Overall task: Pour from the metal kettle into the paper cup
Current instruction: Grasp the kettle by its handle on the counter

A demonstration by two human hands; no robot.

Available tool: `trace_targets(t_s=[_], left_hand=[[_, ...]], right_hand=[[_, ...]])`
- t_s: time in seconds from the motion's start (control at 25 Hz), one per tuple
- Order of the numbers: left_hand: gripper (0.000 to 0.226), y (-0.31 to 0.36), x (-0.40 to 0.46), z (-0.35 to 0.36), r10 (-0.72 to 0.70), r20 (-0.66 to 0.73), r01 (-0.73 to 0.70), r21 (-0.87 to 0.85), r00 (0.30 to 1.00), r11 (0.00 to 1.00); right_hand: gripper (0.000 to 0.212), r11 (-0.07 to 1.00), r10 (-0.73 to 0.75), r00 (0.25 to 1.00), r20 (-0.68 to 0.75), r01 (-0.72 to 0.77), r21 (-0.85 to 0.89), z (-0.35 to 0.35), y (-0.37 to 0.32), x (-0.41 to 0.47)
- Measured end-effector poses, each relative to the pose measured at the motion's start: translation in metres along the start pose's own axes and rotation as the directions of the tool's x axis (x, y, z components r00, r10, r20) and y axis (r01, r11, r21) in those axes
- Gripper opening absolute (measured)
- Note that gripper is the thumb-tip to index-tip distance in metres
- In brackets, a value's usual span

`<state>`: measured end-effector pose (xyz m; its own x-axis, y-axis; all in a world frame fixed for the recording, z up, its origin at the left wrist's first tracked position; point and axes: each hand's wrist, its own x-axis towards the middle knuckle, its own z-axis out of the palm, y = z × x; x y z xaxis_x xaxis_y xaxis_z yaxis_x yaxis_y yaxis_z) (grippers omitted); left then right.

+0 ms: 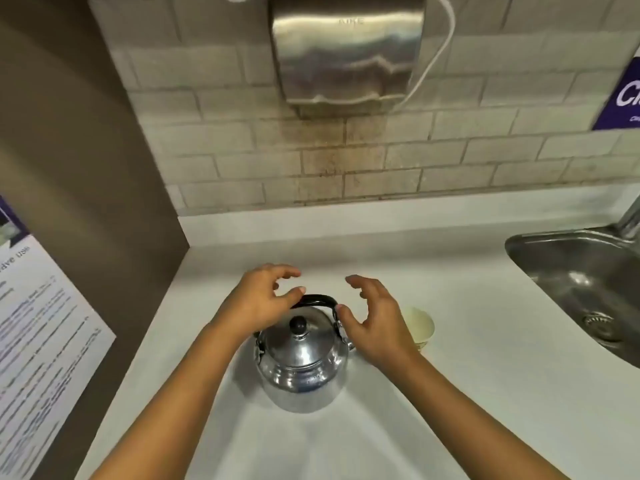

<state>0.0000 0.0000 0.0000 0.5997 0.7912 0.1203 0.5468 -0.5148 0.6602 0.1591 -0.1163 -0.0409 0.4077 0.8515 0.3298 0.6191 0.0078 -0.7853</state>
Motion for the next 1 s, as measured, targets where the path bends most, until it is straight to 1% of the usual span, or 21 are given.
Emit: trace_targets(t_s=[0.04, 0.16, 0.28, 0.32, 0.4, 0.48, 0.52, 0.6, 0.72, 0.84, 0.92, 1.0], left_hand=[[0.032, -0.003, -0.003, 0.005, -0.027, -0.008, 0.027, -0.035, 1.0, 0.999], [0.01, -0.013, -0.009, 0.017, -0.096, -0.03, 0.088, -0.19, 0.995, 0.978], [0.033, -0.019, -0.01, 0.021, -0.077, 0.009, 0.077, -0.253, 0.997, 0.964], [0.037, -0.019, -0.009, 0.021, -0.059, 0.017, 0.062, -0.254, 0.998, 0.965], [0.036, -0.019, -0.008, 0.02, -0.063, 0.035, 0.069, -0.208, 0.997, 0.976], [0.03, -0.015, -0.007, 0.02, -0.068, 0.046, 0.074, -0.149, 0.997, 0.986], [0.03, -0.013, -0.008, 0.02, -0.074, 0.041, 0.079, -0.144, 0.996, 0.986], [0.03, -0.008, -0.009, 0.015, -0.08, 0.011, 0.08, -0.194, 0.997, 0.978], [0.03, 0.006, -0.01, -0.002, -0.037, -0.063, 0.016, -0.297, 0.997, 0.955], [0.033, 0.022, -0.01, -0.023, -0.008, -0.128, -0.034, -0.316, 0.992, 0.948], [0.034, 0.028, -0.012, -0.03, -0.008, -0.155, -0.043, -0.326, 0.988, 0.944], [0.041, 0.033, -0.013, -0.032, -0.008, -0.157, -0.046, -0.335, 0.988, 0.941]], right_hand=[[0.046, 0.999, 0.046, 0.999, 0.027, -0.045, -0.006, 0.006, 0.004, 0.0], [0.046, 0.994, 0.113, 0.985, 0.127, -0.113, -0.01, 0.023, 0.012, 0.0], [0.034, 0.997, 0.041, 0.989, 0.143, -0.05, 0.059, 0.034, 0.016, 0.004], [0.03, 0.996, 0.014, 0.99, 0.139, -0.026, 0.082, 0.036, 0.014, 0.006], [0.025, 0.993, 0.012, 0.992, 0.129, -0.026, 0.111, 0.039, 0.013, 0.008], [0.024, 0.991, 0.028, 0.991, 0.131, -0.044, 0.123, 0.041, 0.012, 0.008], [0.023, 0.99, 0.029, 0.99, 0.136, -0.047, 0.132, 0.04, 0.011, 0.007], [0.021, 0.986, 0.008, 0.991, 0.135, -0.03, 0.162, 0.036, 0.003, 0.009], [0.024, 0.978, -0.037, 0.998, 0.047, 0.027, 0.205, 0.024, -0.017, 0.015], [0.037, 0.97, -0.04, 0.995, -0.095, 0.062, 0.235, 0.013, -0.035, 0.007], [0.045, 0.976, -0.067, 0.984, -0.165, 0.099, 0.196, 0.013, -0.04, -0.014], [0.05, 0.986, -0.082, 0.983, -0.163, 0.105, 0.133, 0.019, -0.038, -0.041]])
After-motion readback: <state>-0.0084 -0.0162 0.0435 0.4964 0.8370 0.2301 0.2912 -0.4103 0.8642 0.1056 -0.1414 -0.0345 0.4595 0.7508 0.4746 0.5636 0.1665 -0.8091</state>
